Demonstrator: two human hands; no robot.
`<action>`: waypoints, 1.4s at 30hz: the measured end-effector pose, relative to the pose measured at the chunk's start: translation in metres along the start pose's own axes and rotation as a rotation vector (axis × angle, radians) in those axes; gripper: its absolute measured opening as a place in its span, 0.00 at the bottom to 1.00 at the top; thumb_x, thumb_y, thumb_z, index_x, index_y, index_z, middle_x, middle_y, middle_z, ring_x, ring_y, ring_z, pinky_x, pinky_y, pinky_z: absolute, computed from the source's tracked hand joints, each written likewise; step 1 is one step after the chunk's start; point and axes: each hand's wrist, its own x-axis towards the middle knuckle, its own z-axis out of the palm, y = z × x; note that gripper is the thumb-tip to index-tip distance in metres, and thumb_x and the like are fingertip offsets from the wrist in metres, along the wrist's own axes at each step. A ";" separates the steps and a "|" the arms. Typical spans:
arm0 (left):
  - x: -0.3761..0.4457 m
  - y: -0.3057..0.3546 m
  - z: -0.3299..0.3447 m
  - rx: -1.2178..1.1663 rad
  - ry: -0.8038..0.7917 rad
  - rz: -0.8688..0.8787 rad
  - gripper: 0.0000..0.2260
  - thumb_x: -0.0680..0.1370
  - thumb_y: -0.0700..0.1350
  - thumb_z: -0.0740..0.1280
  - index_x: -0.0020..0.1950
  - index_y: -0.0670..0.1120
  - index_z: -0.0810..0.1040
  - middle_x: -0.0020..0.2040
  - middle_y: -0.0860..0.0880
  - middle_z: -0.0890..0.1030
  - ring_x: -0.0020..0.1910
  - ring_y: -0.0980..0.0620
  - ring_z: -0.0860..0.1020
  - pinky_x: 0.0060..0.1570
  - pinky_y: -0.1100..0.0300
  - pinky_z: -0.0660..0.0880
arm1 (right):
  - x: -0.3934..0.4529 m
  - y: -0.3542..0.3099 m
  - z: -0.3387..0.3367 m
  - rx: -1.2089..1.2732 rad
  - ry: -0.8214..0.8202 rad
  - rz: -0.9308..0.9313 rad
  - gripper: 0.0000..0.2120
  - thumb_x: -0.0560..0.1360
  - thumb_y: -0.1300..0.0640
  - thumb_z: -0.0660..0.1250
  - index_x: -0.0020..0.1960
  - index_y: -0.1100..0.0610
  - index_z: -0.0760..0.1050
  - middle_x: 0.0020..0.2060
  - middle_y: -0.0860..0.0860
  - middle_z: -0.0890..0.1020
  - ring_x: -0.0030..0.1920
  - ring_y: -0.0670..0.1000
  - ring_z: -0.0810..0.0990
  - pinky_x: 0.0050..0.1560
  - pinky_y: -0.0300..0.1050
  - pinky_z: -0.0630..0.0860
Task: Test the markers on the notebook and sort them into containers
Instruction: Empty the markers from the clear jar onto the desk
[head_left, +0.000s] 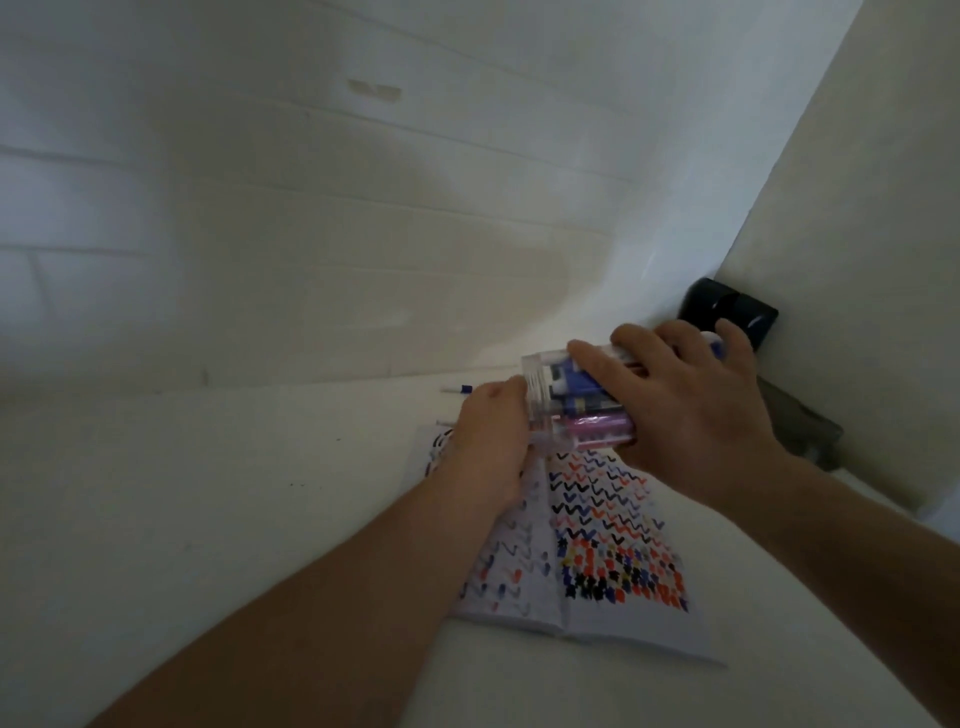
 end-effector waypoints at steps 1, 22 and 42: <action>0.001 -0.003 -0.003 0.248 -0.001 0.112 0.11 0.82 0.55 0.63 0.55 0.48 0.77 0.52 0.45 0.84 0.48 0.47 0.83 0.48 0.48 0.82 | 0.000 0.001 -0.002 0.007 0.010 0.010 0.50 0.64 0.35 0.77 0.80 0.42 0.59 0.73 0.56 0.72 0.70 0.64 0.71 0.70 0.73 0.59; 0.055 0.013 -0.067 1.094 0.228 0.382 0.25 0.83 0.61 0.49 0.57 0.46 0.77 0.58 0.36 0.79 0.58 0.35 0.75 0.54 0.48 0.70 | -0.054 0.038 0.062 0.209 -0.164 0.275 0.58 0.60 0.30 0.76 0.81 0.40 0.50 0.72 0.49 0.70 0.69 0.56 0.69 0.69 0.66 0.67; -0.006 0.014 0.006 -0.069 -0.207 0.005 0.11 0.85 0.55 0.61 0.65 0.54 0.73 0.66 0.50 0.74 0.62 0.51 0.75 0.61 0.56 0.74 | -0.027 0.065 0.019 0.034 0.012 0.141 0.53 0.60 0.42 0.82 0.79 0.43 0.60 0.71 0.54 0.73 0.68 0.62 0.71 0.67 0.70 0.63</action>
